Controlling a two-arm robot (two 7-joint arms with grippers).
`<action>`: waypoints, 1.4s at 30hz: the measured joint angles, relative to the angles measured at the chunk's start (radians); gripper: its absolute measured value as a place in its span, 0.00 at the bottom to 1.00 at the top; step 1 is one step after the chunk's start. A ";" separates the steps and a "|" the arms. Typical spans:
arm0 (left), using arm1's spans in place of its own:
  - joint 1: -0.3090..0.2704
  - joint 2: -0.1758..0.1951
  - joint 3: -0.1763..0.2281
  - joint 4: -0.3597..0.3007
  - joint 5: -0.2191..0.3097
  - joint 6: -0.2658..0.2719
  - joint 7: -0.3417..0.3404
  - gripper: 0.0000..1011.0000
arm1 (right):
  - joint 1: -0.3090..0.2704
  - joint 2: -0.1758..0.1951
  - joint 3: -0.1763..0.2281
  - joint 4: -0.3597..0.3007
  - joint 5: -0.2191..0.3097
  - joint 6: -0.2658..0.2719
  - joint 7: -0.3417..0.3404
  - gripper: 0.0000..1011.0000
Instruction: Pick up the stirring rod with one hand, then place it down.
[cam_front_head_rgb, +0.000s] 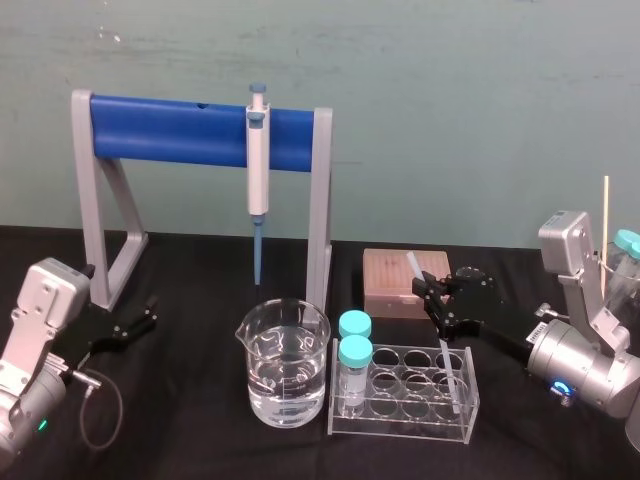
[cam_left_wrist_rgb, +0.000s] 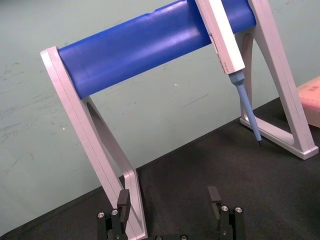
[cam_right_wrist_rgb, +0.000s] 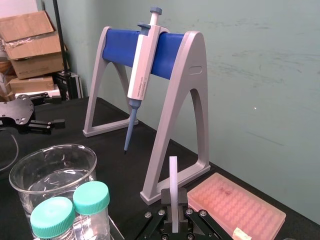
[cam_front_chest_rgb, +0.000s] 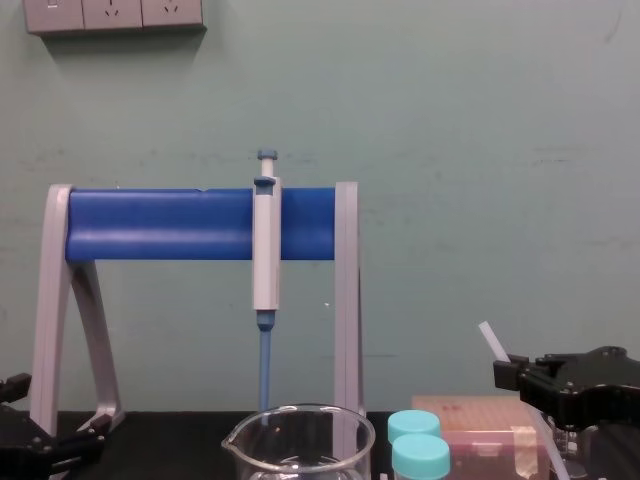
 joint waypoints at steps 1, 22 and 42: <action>0.000 0.000 0.000 0.000 0.000 0.000 0.000 0.99 | 0.000 0.000 0.000 0.000 0.000 0.000 0.000 0.06; 0.000 0.000 0.000 0.000 0.000 0.000 0.000 0.99 | -0.041 0.004 0.042 -0.077 0.024 -0.040 0.003 0.06; 0.000 0.000 0.000 0.000 0.000 0.000 0.000 0.99 | -0.066 0.013 0.084 -0.149 -0.007 -0.187 0.002 0.06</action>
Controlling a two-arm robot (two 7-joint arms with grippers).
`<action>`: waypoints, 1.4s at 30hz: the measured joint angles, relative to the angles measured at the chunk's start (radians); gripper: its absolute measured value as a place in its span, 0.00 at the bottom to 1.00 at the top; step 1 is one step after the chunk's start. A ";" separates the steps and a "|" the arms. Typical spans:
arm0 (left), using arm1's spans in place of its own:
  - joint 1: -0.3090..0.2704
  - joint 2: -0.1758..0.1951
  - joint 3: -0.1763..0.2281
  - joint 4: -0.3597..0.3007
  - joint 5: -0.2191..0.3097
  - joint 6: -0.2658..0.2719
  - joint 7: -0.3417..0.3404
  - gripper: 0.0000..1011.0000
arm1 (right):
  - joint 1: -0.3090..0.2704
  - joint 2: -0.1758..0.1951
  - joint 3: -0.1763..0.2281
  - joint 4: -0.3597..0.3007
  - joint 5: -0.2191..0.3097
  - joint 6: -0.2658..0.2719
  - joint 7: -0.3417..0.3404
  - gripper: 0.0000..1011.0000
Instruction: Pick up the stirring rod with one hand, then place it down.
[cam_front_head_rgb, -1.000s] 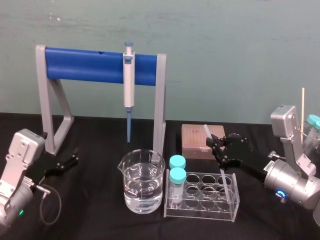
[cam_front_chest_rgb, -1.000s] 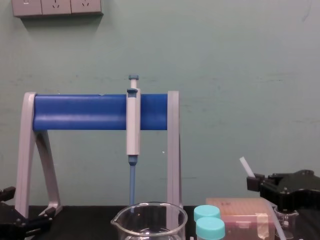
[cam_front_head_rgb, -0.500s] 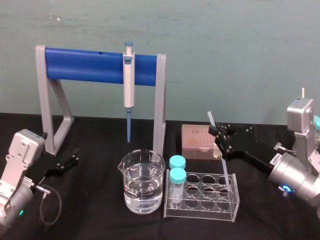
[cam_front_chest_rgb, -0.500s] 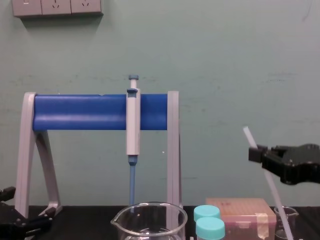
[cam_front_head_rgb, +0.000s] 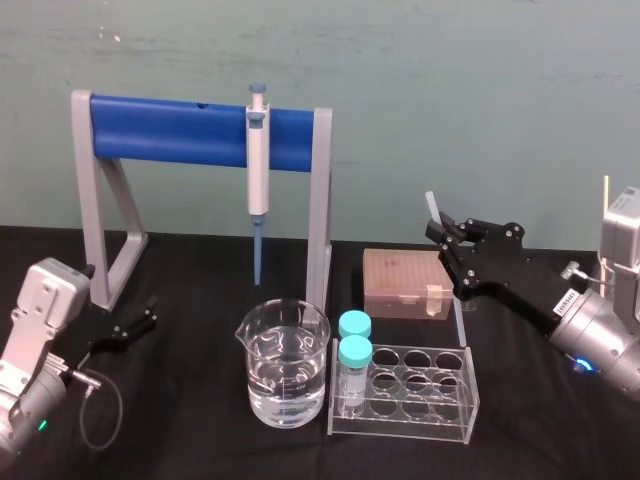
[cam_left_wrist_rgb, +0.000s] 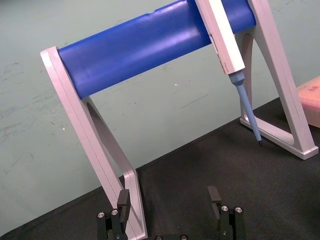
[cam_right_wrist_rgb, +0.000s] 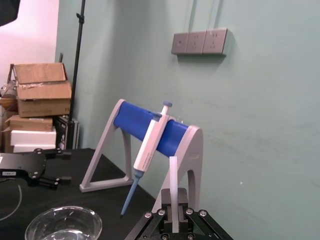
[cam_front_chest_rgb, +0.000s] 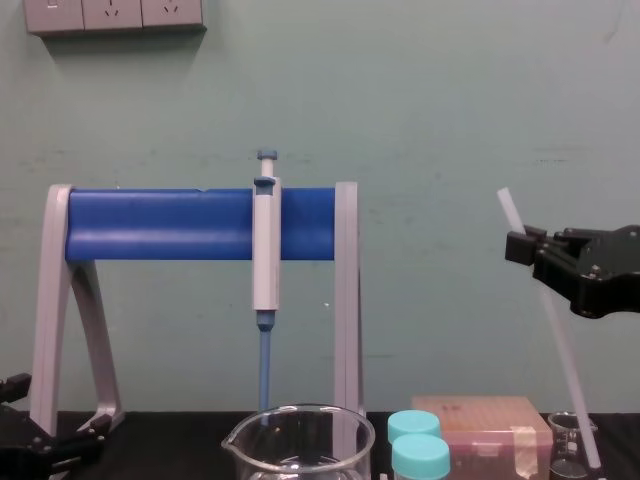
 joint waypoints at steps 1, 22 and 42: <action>0.000 0.000 0.000 0.000 0.000 0.000 0.000 0.99 | -0.002 -0.002 0.003 0.000 -0.007 -0.016 0.000 0.06; 0.000 0.000 0.000 0.000 0.000 0.000 0.000 0.99 | -0.036 -0.077 0.061 0.074 -0.026 -0.157 -0.009 0.06; 0.000 0.000 0.000 0.000 0.000 0.000 0.000 0.99 | -0.033 -0.095 0.072 0.099 -0.042 -0.191 0.004 0.06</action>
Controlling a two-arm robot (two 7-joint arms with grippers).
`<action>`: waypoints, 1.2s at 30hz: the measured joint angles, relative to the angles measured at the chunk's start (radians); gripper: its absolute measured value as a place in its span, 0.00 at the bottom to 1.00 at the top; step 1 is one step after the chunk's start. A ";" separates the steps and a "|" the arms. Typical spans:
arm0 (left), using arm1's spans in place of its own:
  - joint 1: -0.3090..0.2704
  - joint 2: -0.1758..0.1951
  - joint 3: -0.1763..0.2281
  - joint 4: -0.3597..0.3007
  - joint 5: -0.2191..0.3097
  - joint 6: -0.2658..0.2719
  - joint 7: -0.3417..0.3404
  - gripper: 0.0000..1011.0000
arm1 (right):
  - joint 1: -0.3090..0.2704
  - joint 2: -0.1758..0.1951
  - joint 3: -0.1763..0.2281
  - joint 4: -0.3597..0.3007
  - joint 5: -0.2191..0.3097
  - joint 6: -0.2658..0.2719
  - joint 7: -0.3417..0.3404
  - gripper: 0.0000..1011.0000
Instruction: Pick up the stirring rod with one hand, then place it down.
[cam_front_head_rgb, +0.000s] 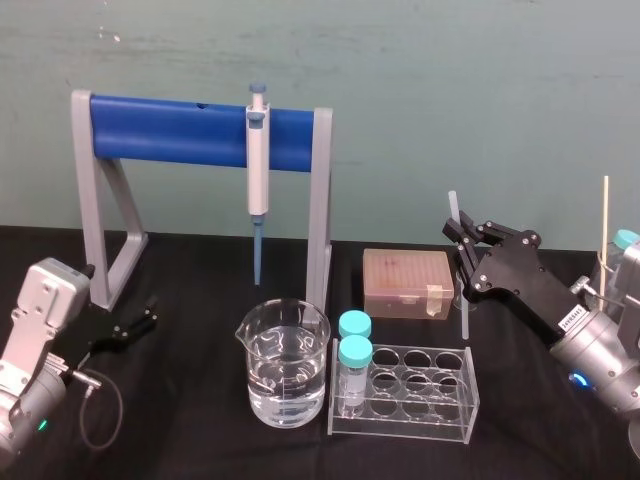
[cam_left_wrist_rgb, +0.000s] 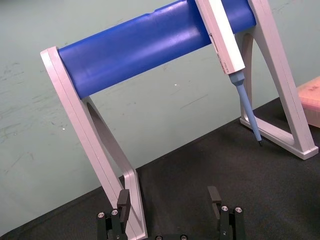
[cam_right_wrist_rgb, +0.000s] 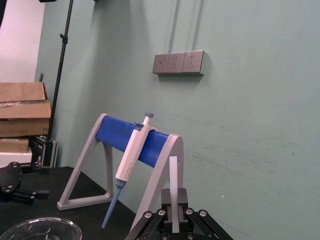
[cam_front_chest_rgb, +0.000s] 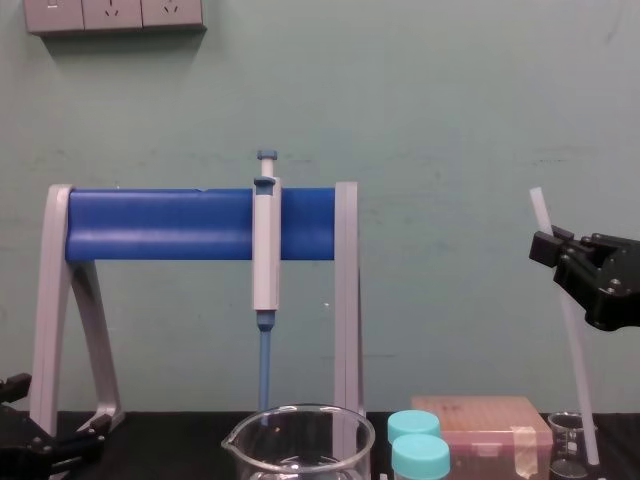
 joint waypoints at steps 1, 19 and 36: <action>0.000 0.000 0.000 0.000 0.000 0.000 0.000 0.99 | 0.000 0.000 0.000 0.000 0.000 0.000 0.000 0.06; 0.000 0.000 0.000 0.000 0.000 0.000 0.000 0.99 | 0.000 0.001 -0.002 -0.002 0.001 0.000 0.000 0.06; 0.000 0.000 0.000 0.000 0.000 0.000 0.000 0.99 | 0.000 0.001 -0.002 -0.002 0.002 0.001 0.000 0.06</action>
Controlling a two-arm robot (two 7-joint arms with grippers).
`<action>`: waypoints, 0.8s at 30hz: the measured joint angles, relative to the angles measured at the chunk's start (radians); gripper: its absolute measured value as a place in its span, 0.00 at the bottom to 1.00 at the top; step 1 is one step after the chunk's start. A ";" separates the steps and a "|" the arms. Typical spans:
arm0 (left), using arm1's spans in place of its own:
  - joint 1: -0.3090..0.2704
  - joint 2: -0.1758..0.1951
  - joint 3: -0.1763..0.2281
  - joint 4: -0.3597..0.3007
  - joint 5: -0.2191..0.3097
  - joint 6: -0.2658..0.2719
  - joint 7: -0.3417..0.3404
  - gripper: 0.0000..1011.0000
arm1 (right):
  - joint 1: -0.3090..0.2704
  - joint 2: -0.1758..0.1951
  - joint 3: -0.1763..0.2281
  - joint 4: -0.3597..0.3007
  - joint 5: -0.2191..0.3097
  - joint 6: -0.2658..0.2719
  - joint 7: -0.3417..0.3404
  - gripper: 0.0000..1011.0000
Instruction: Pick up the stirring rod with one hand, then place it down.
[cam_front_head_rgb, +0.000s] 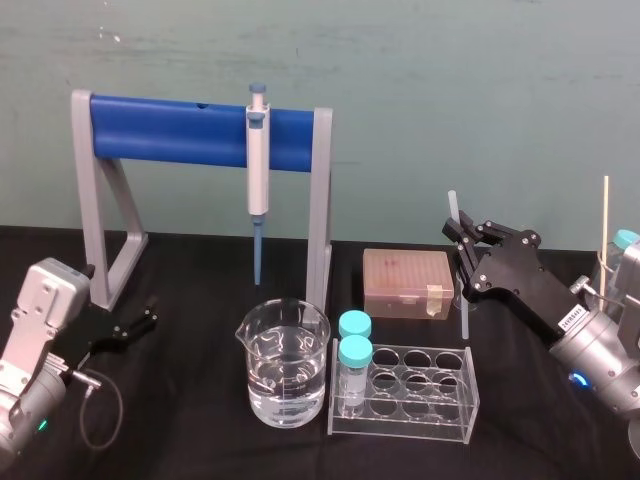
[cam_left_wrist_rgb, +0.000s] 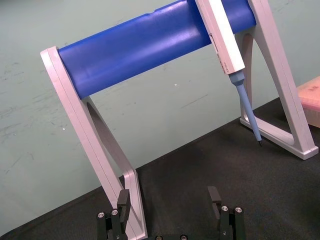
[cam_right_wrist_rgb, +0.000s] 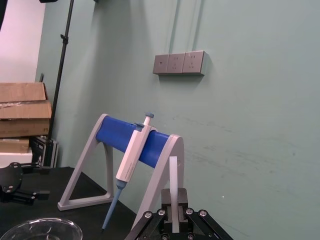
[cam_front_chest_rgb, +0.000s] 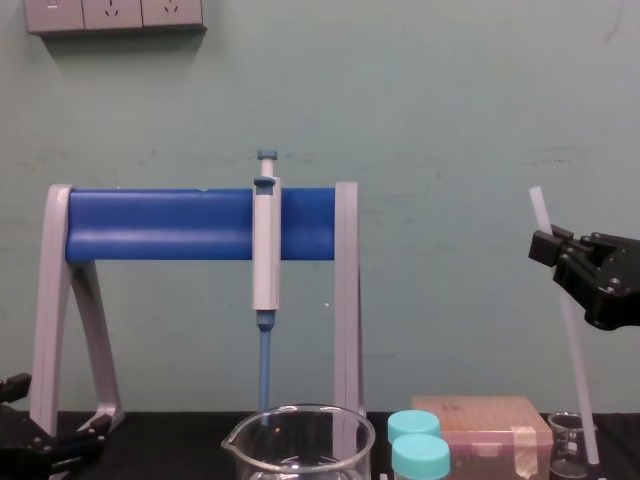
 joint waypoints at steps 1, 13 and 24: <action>0.000 0.000 0.000 0.000 0.000 0.000 0.000 0.99 | 0.000 0.000 0.000 0.000 0.000 0.000 0.000 0.06; 0.000 0.000 0.000 0.000 0.000 0.000 0.000 0.99 | 0.000 0.000 0.000 0.000 0.000 0.001 0.000 0.06; 0.000 0.000 0.000 0.000 0.000 0.000 0.000 0.99 | 0.000 0.000 0.000 0.000 0.000 0.001 0.000 0.06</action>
